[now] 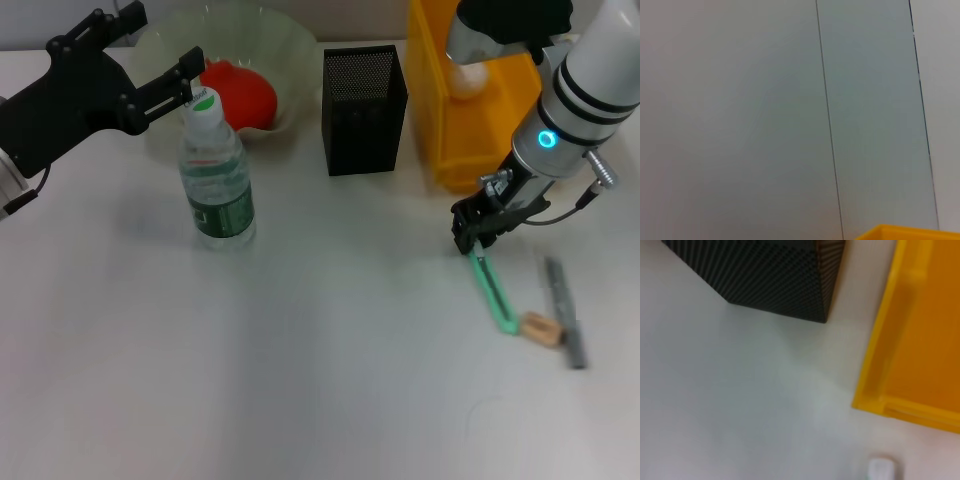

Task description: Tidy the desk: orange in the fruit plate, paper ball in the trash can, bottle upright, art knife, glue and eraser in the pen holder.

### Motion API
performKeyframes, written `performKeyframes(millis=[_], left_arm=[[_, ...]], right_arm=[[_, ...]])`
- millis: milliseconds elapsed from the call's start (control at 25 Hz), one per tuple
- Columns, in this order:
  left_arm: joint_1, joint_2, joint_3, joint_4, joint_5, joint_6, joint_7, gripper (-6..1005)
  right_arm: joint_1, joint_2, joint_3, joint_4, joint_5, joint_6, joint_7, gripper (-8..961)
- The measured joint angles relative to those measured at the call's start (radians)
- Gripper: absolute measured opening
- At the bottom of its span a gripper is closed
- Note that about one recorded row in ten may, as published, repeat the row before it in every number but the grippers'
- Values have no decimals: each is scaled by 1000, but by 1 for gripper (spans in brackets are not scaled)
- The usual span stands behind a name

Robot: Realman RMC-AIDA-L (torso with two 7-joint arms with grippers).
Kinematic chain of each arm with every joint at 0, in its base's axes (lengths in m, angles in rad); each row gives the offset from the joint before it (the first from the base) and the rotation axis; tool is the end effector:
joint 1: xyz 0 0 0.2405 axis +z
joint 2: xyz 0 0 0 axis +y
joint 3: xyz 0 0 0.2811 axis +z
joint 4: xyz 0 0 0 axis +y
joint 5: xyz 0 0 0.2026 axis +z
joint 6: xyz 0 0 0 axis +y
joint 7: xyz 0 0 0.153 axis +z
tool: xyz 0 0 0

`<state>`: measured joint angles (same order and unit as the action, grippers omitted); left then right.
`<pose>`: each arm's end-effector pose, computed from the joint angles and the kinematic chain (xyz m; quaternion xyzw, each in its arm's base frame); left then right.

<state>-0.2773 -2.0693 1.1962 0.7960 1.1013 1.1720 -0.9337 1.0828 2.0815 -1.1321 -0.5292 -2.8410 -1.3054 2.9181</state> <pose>-0.2673 0.3483 0.0120 -0.8539 -0.0953 -0.3388 0.3835 0.2038 0.4250 -0.0683 -0.7906 0.5289 -0.2324 0.2030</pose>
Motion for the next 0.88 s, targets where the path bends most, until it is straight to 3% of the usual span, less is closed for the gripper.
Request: performKeyframes(millis=[360,560,720,880], left_arm=[[0,0,-3,0,0,0,2,802],[0,0,-10,0,0,0,2,802],[0,-1,-13,0,0,0,3,802],[0,-2,-13,1,0,1,0,802]], right_arm=[[-4,0,7,-1,2,6,-3,228],[-43,-2,16,-58,28,6,-19,168],[-118,-14,38,-144,162,-25,-67,175],[-212,-43,156,-172,374,-76,-187,183]])
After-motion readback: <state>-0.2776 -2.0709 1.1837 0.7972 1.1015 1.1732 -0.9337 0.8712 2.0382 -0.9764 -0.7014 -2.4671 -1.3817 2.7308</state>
